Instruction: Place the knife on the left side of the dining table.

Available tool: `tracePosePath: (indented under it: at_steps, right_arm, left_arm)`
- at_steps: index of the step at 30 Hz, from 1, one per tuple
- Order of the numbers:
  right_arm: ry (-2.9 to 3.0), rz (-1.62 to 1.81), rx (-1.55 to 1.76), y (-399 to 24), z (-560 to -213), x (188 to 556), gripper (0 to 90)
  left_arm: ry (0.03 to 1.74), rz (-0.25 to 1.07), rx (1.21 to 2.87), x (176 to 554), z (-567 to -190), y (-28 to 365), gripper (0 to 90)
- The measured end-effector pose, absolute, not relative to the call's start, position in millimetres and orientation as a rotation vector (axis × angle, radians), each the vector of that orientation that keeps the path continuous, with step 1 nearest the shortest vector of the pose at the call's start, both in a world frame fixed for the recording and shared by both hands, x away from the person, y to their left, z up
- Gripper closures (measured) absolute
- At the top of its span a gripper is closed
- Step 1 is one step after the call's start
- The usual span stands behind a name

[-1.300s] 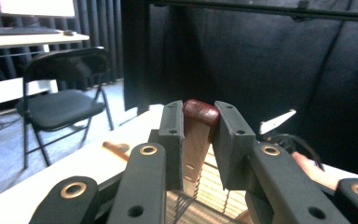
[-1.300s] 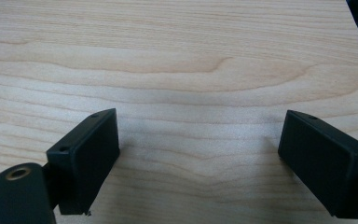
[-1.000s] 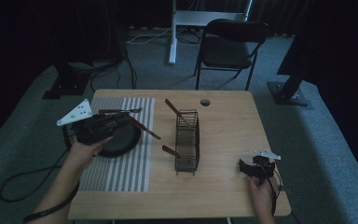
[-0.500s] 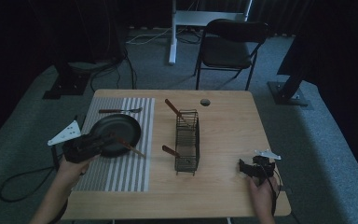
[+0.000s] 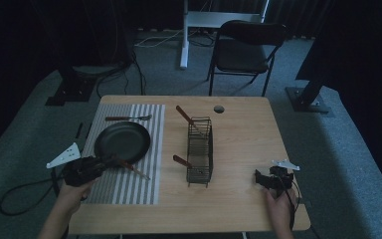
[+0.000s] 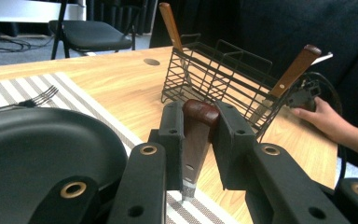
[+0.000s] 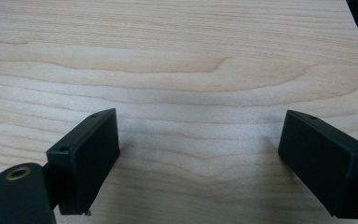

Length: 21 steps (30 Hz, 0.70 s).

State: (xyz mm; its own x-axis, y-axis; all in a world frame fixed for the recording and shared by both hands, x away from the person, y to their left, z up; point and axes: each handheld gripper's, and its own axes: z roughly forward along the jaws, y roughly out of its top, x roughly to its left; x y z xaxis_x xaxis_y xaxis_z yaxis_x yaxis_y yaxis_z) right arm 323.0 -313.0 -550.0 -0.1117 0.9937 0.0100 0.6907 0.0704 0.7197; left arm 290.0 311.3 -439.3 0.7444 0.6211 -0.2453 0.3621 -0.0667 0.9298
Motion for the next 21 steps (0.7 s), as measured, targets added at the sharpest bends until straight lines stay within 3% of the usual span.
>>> tracePosePath:
  at_steps: [21]
  right_arm:
    - [1.857, 0.799, 1.67, -313, -550, 323, 11.4]
  left_arm:
    - [1.118, 0.172, 1.544, 275, -495, 367, 73.7]
